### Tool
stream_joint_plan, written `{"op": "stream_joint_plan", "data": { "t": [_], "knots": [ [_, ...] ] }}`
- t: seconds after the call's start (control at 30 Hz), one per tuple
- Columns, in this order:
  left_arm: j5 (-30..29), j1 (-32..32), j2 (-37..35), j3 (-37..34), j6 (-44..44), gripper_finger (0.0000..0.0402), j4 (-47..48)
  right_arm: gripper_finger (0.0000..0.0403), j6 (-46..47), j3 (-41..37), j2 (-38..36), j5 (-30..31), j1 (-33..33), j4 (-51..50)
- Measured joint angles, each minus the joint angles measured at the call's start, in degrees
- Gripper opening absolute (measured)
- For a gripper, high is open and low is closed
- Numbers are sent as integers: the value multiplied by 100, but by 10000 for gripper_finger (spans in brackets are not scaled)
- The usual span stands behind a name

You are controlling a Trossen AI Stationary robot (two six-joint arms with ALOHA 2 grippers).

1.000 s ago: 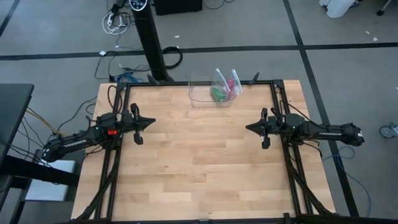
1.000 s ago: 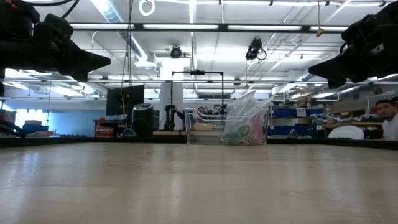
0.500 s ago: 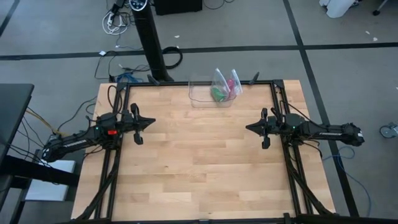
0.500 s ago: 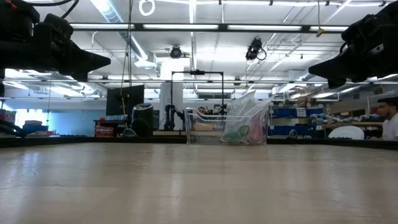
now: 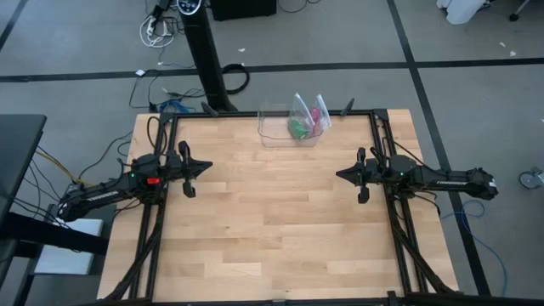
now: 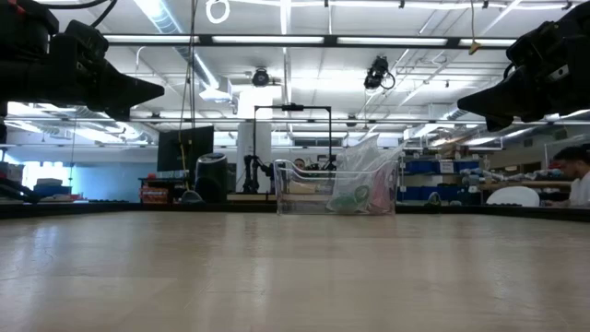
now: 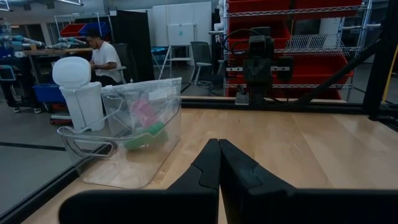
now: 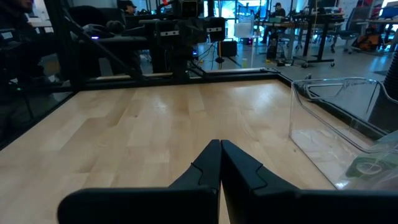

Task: Roll bandage
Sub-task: Return to Home Position

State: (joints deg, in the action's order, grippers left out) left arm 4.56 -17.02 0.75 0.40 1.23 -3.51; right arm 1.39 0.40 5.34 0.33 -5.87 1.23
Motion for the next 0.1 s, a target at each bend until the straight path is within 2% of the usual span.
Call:
{"op": "stream_joint_plan", "data": {
  "t": [0.1],
  "knots": [
    [0, 0, 0, 0, 0, 6, 0, 11, 0, 0, 0, -1, 0, 0]
  ]
}}
